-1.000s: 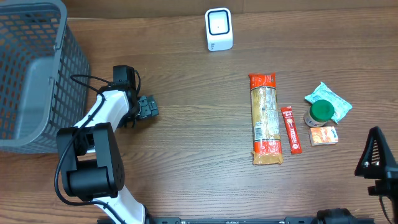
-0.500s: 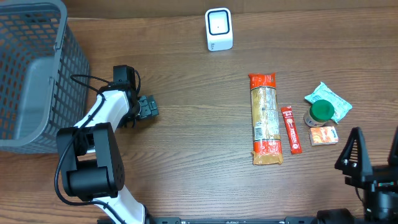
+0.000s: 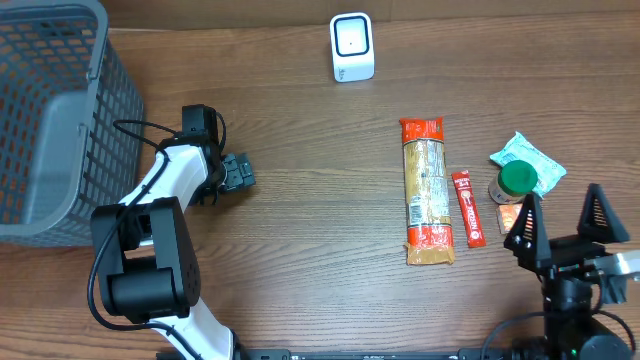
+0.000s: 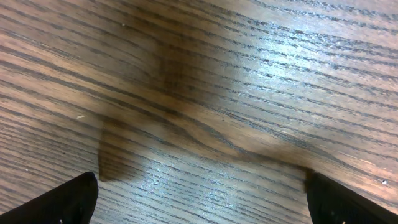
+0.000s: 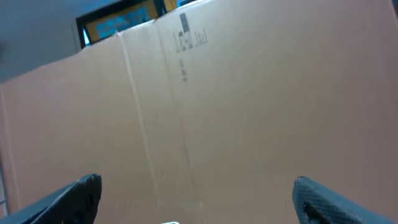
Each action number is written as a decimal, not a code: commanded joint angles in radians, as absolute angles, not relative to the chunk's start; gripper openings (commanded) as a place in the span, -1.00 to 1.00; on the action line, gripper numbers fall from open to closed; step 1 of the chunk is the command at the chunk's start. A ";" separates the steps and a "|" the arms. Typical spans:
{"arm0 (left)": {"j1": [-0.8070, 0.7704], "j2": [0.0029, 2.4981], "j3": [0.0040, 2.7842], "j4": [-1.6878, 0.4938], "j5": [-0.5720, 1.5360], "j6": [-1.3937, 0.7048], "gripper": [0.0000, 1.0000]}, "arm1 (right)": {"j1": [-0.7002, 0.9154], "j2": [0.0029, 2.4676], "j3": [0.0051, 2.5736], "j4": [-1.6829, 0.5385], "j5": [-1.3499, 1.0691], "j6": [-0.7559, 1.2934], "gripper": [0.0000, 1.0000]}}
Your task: Scan the item barcode
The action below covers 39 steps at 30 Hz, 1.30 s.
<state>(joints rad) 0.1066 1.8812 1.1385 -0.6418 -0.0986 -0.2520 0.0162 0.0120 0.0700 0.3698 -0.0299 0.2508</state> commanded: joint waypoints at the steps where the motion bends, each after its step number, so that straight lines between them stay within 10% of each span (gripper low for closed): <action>1: 0.112 1.919 1.115 -0.647 -0.152 -0.232 1.00 | 0.009 0.004 0.005 0.416 -0.030 0.289 1.00; 14: 0.112 1.919 1.115 -0.647 -0.152 -0.232 0.99 | 0.012 0.003 0.008 -0.084 -0.002 0.289 1.00; 39: 0.112 1.919 1.115 -0.647 -0.152 -0.232 0.99 | 0.012 0.003 0.007 -0.081 -0.058 -0.035 1.00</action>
<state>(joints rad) 0.1066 1.8816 1.1385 -0.6415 -0.0994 -0.2520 0.0135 0.0120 0.0185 -0.0891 -0.0460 0.0631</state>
